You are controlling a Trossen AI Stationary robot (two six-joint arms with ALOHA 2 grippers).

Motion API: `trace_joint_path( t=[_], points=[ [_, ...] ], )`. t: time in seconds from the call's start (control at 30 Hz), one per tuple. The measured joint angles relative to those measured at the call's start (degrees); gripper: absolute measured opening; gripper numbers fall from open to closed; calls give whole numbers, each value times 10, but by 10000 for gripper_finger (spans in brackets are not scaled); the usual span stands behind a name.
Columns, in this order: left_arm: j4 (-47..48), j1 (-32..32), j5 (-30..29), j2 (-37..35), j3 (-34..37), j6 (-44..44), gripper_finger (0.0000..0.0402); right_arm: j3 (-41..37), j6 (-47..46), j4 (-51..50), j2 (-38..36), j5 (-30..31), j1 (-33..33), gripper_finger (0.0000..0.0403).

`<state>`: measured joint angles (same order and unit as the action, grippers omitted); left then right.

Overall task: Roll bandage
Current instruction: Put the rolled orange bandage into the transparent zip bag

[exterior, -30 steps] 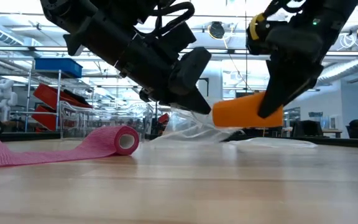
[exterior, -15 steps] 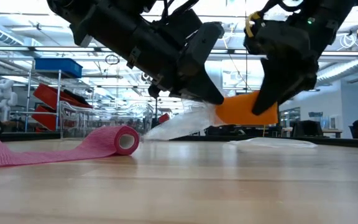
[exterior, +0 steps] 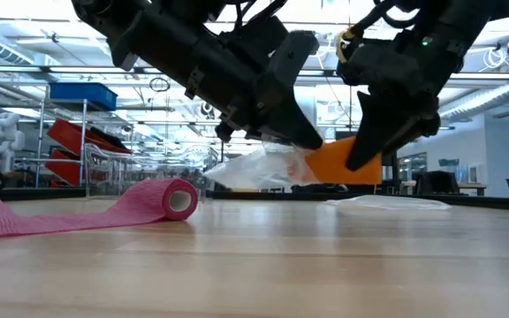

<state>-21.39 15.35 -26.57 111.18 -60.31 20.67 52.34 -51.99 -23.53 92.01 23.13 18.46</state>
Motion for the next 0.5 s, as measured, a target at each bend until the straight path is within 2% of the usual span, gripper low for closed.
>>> trace_joint_path(
  t=[0.07,0.17,0.37,0.5],
  points=[
    [2,0,8,0,0,0,15,0,-1,0,0,21,-5,72],
    [17,-2,22,0,0,0,15,0,2,12,0,18,-11,78],
    [17,-8,111,0,0,-15,15,0,55,60,0,-52,-10,92],
    [13,-9,117,0,0,-16,15,0,67,58,0,-36,-2,108]
  ],
)
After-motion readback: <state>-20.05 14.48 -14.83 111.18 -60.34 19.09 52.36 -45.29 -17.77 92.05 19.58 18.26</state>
